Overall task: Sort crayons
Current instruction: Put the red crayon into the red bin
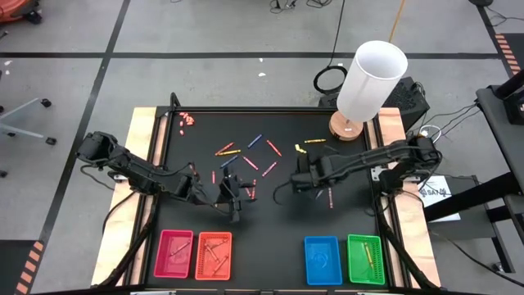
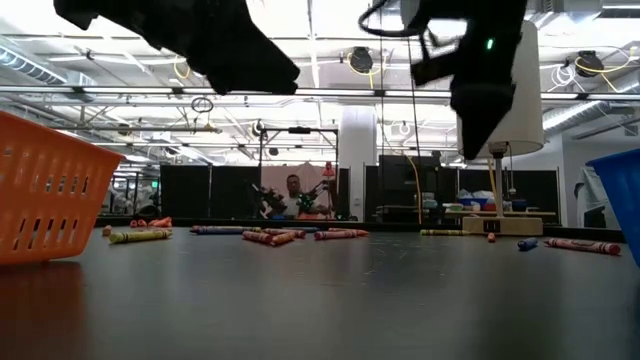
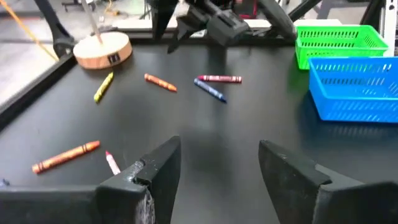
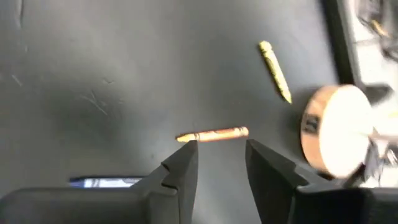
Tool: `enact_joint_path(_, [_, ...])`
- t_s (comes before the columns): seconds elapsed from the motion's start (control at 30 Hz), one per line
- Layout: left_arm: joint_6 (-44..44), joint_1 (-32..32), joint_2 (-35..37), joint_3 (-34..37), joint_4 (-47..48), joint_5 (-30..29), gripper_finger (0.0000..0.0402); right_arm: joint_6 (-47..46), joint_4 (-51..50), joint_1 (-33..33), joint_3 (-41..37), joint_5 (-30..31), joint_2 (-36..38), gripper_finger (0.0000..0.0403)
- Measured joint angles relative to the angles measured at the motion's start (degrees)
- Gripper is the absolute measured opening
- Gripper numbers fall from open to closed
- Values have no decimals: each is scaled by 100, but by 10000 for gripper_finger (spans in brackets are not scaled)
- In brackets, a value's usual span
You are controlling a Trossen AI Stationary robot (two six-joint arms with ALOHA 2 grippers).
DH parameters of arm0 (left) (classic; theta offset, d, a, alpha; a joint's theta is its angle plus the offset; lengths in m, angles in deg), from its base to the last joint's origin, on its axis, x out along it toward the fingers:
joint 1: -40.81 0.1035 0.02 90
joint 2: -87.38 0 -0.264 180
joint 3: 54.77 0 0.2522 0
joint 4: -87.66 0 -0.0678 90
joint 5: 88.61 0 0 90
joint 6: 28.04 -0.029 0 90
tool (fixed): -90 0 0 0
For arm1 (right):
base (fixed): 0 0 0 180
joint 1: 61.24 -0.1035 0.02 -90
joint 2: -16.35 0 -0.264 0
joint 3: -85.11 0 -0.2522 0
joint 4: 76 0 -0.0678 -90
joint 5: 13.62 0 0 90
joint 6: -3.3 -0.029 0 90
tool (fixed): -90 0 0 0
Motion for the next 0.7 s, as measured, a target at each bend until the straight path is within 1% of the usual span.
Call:
enact_joint_path(0.07, [174, -30, 0, 0, 130, -2, 212, 791, 653, 152, -356, -318, 0, 116])
enact_joint_path(0.17, [350, -111, 0, 0, 324, -4, 212, 1756, 1313, 290, -844, -1089, -4, 118])
enact_joint_path(0.23, [407, -163, 0, 0, 427, -5, 212, 2094, 1551, 342, -1098, -1524, -4, 118])
enact_joint_path(0.33, [493, -229, 0, 0, 469, -47, 212, 2384, 1650, 357, -1365, -1856, -4, 119])
enact_joint_path(0.47, [508, -269, 0, 0, 466, -185, 212, 2473, 1616, 351, -1522, -1861, -4, 118])
enact_joint_path(0.57, [577, -271, 0, 0, 466, -277, 212, 2469, 1476, 354, -1511, -1530, -4, 118])
enact_joint_path(0.63, [650, -271, 0, 0, 464, -299, 212, 2347, 1436, 362, -1498, -1460, -4, 118])
enact_joint_path(0.7, [655, -271, 0, 0, 466, -299, 212, 1991, 1377, 366, -1493, -1566, -4, 118])
